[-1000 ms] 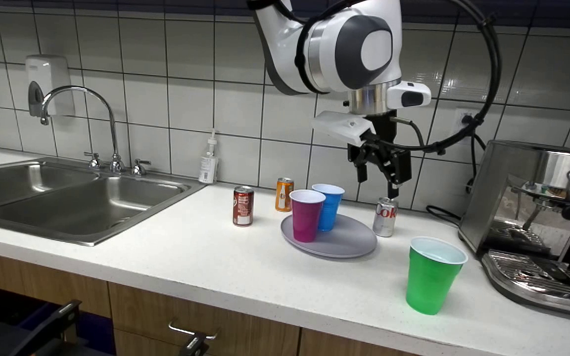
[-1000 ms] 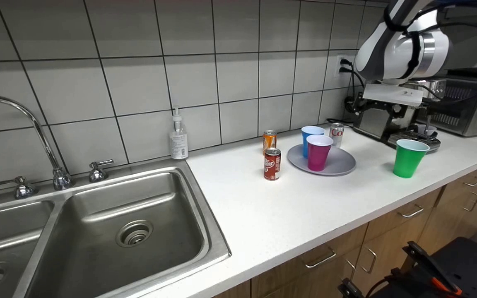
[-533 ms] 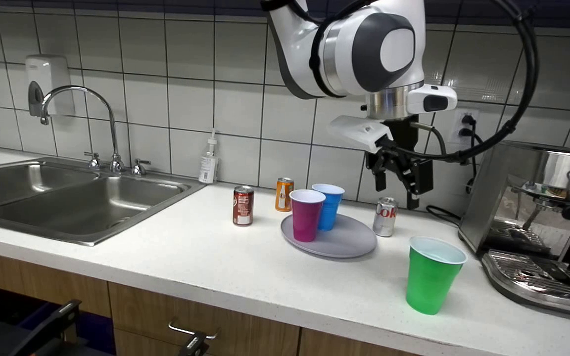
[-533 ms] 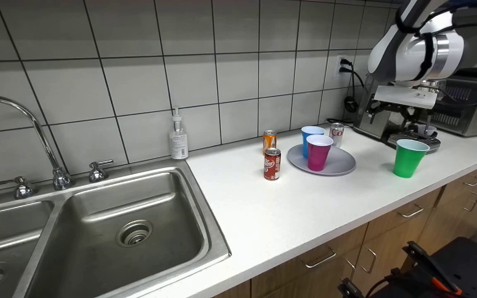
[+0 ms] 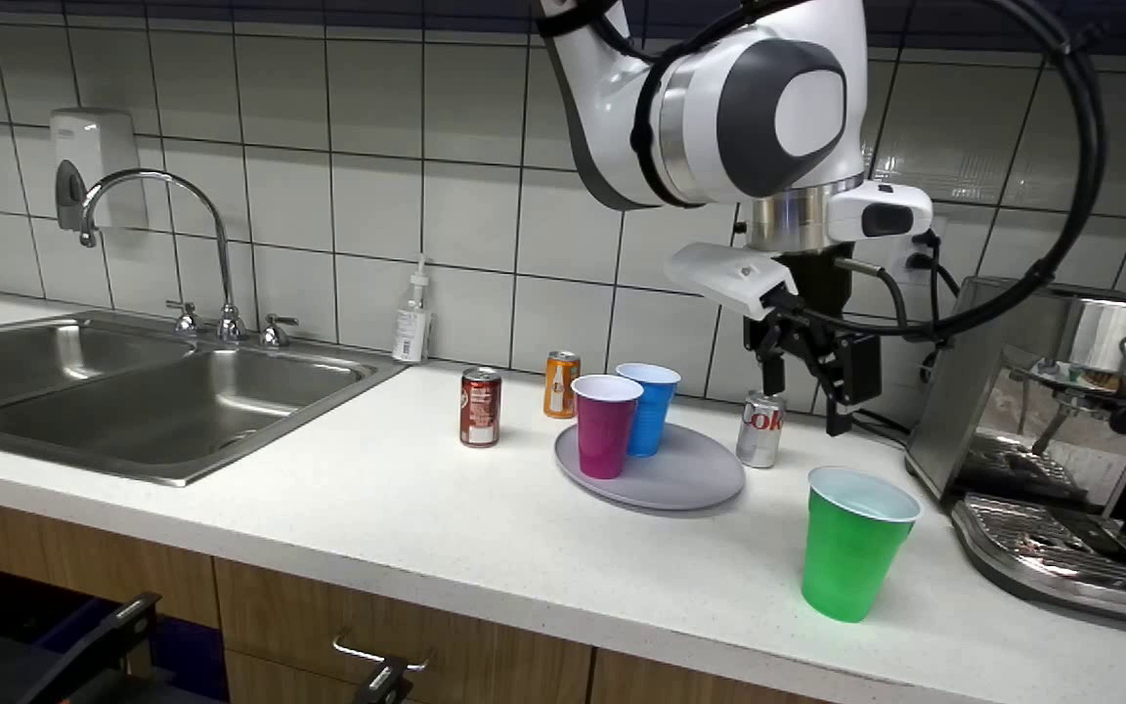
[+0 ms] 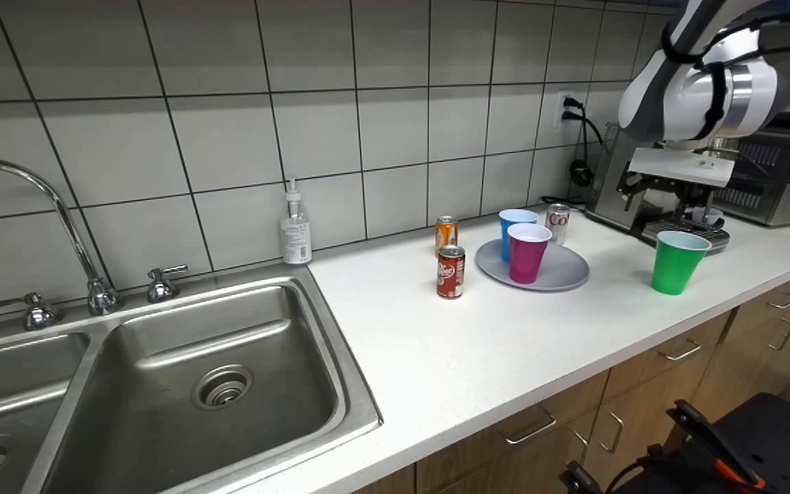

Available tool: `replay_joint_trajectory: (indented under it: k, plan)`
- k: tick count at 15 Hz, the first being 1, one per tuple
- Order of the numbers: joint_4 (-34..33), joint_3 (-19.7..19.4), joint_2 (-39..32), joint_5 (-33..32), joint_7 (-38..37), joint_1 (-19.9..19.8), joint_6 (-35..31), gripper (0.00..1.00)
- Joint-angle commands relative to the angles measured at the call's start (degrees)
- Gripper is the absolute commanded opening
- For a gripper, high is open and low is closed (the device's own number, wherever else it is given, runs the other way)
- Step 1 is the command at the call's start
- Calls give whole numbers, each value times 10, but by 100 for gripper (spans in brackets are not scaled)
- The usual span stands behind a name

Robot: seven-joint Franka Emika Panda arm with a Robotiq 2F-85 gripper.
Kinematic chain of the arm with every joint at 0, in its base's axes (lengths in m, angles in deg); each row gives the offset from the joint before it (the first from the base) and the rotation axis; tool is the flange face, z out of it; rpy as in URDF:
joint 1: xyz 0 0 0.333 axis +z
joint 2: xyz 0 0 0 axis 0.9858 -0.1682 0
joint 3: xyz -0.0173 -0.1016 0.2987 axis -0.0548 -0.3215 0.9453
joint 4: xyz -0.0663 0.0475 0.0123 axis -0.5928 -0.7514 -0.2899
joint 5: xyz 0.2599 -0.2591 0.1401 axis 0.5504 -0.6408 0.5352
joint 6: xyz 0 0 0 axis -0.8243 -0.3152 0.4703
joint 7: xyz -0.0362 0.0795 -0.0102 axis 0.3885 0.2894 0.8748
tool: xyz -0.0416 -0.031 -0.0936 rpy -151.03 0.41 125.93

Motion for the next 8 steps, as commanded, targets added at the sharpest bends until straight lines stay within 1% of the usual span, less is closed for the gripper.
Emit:
replay_joint_trajectory:
  k: [1, 8]
  plan:
    - [-30, 6, -20, 16, -1, -13, 13, 97]
    - [-71, 8, -64, 25, 2, -20, 28, 96]
